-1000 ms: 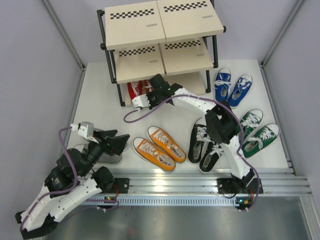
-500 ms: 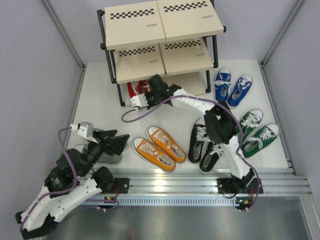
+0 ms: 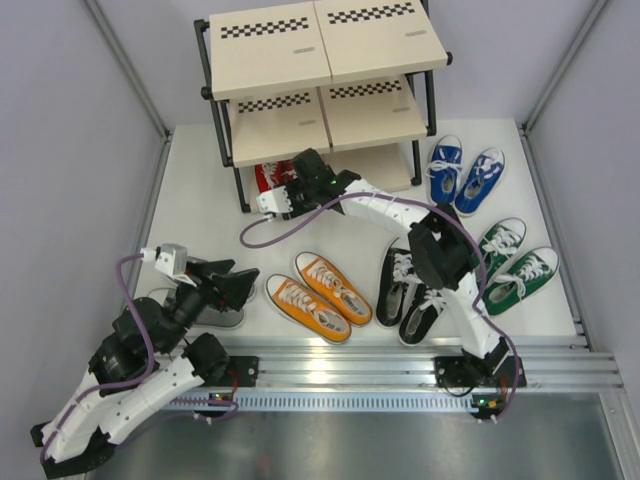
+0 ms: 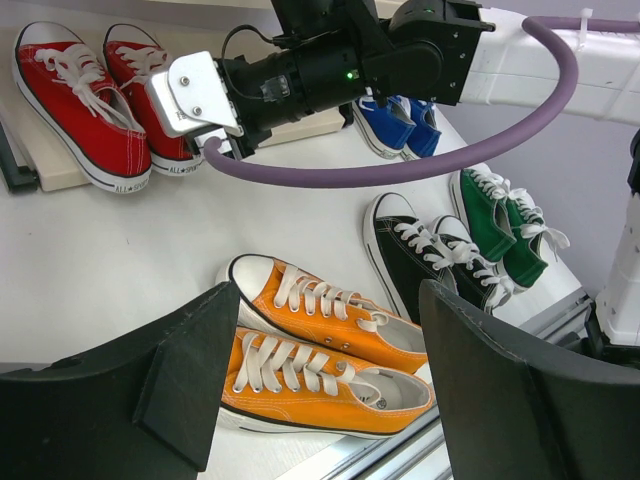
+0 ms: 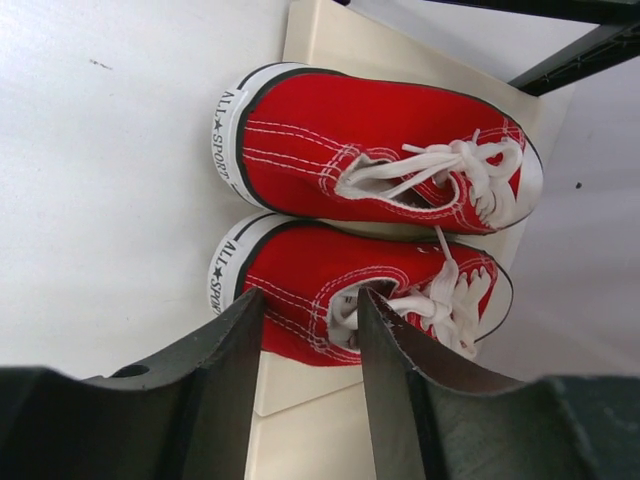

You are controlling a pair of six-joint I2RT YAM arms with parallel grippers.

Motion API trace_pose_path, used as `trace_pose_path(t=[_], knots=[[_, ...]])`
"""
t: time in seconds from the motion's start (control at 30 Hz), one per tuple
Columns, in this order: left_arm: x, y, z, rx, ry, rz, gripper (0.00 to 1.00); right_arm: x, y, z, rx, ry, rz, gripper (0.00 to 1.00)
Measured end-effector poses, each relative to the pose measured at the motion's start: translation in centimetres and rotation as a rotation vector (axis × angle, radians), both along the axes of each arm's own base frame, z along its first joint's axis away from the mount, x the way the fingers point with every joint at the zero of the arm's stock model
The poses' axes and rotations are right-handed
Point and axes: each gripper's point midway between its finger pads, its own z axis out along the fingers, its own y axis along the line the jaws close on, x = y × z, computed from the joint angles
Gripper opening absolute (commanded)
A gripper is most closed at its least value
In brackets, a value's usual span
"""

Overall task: Place and organize the shoes onto the shoe shelf
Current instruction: Place the shoe at the shoe shelf, then pick up the shoe at the center of the board.

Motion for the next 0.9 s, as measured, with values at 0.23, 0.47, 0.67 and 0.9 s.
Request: trace_pose_path(t=[0.23,0.47,0.67,0.9], knots=[[0.0,0.0,0.0,0.000,0.000,0.000,0.78,-0.7,-0.6,2.3,0.030,-0.026,0.002,0.57],[0.0,0.0,0.0,0.000,0.000,0.000,0.78,-3.9,-2.3,7.9,0.107,-0.025,0.009,0.65],[0.0,0.0,0.0,-0.002,0.001,0.004,0.83,-10.1,-5.6,12.6,0.209,0.111,-0.011,0.64],[0.6,-0.9,-1.1,-0.001,0.069,0.010,0.86,-20.7,-14.1,10.3,0.242,0.422,-0.032,0.65]])
